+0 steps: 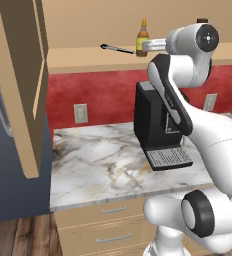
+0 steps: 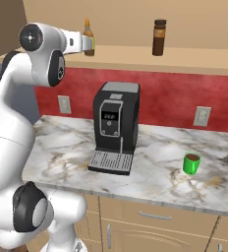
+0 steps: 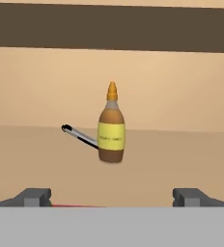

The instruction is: Pick the cinnamon and honey bottle from the cabinet and place them next to the mug.

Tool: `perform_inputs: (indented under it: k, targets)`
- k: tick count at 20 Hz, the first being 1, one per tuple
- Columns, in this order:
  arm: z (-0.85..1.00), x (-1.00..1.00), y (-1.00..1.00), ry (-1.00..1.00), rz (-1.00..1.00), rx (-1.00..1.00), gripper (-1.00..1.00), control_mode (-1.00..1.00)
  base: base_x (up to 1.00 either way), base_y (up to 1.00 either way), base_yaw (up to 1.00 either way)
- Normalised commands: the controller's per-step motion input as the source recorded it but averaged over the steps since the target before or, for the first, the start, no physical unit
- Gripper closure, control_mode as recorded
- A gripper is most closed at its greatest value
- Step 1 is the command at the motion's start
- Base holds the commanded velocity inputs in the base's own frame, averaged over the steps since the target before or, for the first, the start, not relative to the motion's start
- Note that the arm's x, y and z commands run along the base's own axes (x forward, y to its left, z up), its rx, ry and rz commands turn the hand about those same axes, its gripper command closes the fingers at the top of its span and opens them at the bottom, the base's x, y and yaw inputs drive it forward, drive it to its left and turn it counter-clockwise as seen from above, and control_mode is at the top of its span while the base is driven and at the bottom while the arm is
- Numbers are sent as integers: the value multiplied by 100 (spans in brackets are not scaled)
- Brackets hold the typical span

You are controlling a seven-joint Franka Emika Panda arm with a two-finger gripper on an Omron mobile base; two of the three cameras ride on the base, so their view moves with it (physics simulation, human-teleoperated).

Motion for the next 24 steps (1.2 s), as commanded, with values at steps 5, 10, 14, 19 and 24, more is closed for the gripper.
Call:
perform_inputs:
  k: [5,10,14,19,24]
  targets:
    - [5,26,0,0,0,0,-100,-100,0,0,0]
    - [0,4,2,0,0,0,-100,-100,0,0,0]
    - [2,30,2,0,0,0,-100,-100,0,0,0]
    - [29,27,1,0,0,0,-100,-100,0,0,0]
    - [16,23,0,0,0,0,-100,-100,0,0,0]
